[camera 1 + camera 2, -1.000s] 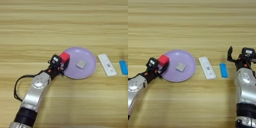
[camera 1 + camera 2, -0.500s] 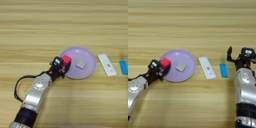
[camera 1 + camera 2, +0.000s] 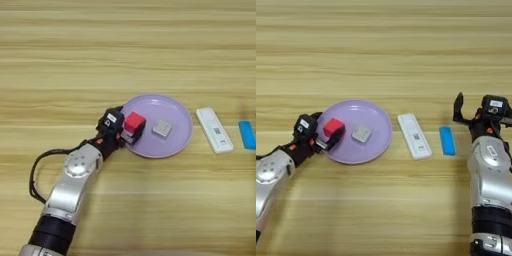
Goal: Move the objects on the table
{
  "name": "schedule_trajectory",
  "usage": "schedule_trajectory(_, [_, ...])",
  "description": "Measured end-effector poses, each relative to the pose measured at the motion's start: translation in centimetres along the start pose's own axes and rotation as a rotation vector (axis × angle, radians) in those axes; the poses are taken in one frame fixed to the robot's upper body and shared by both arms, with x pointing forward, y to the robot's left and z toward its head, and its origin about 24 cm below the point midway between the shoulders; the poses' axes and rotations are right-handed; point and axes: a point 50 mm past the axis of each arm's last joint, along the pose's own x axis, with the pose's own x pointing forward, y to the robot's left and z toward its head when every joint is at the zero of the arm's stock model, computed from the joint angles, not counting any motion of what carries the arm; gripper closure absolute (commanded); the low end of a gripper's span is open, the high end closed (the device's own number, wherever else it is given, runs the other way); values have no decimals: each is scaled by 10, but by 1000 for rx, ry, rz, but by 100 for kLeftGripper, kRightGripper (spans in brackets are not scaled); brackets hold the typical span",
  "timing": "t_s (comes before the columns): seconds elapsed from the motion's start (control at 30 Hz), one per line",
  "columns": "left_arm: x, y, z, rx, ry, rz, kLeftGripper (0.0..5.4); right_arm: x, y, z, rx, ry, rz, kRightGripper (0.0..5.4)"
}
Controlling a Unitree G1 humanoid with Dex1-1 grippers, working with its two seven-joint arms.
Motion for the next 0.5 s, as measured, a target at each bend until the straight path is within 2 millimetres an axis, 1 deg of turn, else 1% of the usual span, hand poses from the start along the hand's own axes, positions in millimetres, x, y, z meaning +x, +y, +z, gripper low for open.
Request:
schedule_trajectory(0.1, [-3,15,15,-27,-112,105,55,0,0,0,-1,0,1,0])
schedule_trajectory(0.13, [-4,19,17,-25,-128,133,39,0,0,0,-1,1,2,0])
schedule_trajectory(0.23, [-13,43,27,-3,-207,296,16,-1,1,-2,-4,5,5,0])
schedule_trajectory(0.27, [-15,48,28,5,-217,339,1,-2,2,-1,-3,3,8,0])
schedule_trajectory(0.37, [-22,66,24,31,-205,475,1,-4,7,4,-2,-28,34,0])
schedule_trajectory(0.5, [-28,73,19,23,-190,536,1,-14,20,10,5,-79,102,0])
